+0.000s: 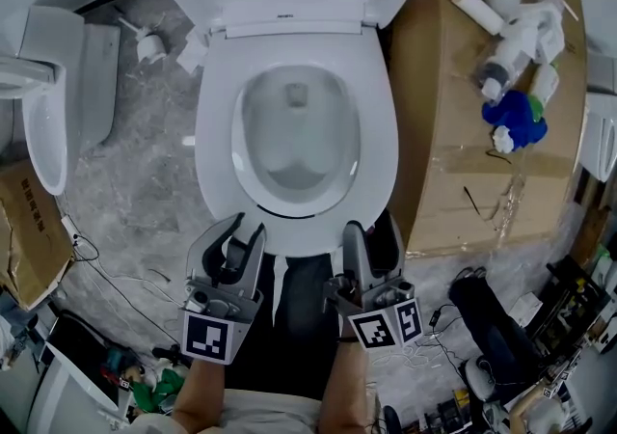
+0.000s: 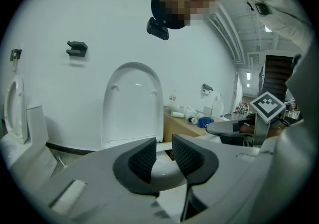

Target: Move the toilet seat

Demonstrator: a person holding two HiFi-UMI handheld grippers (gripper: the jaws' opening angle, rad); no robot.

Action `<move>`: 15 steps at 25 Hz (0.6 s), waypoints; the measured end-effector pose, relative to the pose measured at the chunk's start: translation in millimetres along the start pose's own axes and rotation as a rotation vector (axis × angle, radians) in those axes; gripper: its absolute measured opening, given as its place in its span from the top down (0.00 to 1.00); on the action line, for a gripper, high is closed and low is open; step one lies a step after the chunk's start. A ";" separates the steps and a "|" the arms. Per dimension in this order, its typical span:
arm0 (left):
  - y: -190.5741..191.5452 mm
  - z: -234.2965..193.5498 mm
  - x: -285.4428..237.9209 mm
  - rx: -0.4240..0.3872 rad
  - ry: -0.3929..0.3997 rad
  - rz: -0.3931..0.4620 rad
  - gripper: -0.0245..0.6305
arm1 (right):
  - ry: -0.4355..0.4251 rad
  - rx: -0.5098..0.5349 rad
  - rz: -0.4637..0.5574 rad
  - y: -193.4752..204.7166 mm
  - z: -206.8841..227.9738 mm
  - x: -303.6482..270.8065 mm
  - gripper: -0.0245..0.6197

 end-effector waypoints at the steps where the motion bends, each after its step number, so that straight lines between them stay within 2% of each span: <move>1: -1.2 -0.4 -0.9 -0.002 0.002 -0.001 0.82 | 0.006 0.003 0.002 -0.8 -0.7 -0.3 0.47; 3: -3.1 -1.0 -2.2 -0.005 0.005 -0.004 0.82 | 0.014 0.056 0.010 -4.2 -4.1 -0.2 0.47; 4: -4.2 -1.2 -2.6 -0.007 0.005 -0.004 0.82 | 0.008 0.115 0.014 -7.3 -7.8 0.0 0.47; 6: -7.7 -2.2 -3.4 -0.009 0.004 0.002 0.82 | -0.020 0.237 0.013 -15.0 -17.0 -0.9 0.55; 9: -15.9 -6.2 -6.6 -0.017 0.000 0.018 0.85 | -0.063 0.311 0.009 -24.0 -25.6 -4.2 0.59; 12: -23.9 -8.7 -10.2 -0.020 0.009 0.029 0.86 | -0.104 0.392 0.018 -33.0 -36.0 -6.1 0.67; 14: -30.2 -11.1 -12.1 -0.020 0.013 0.039 0.88 | -0.138 0.439 0.023 -37.5 -45.6 -7.3 0.80; 15: -33.3 -12.4 -13.0 -0.021 0.013 0.044 0.88 | -0.155 0.452 0.024 -39.3 -50.2 -8.1 0.82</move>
Point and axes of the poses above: the fingertips, and each gripper's own axes: x backward along the fingers, z to its right, y out of its underside, the point moved 6 cm from there along x, backward along the fingers, and after that the axes turned 8 degrees about z, right-handed, at the moved point
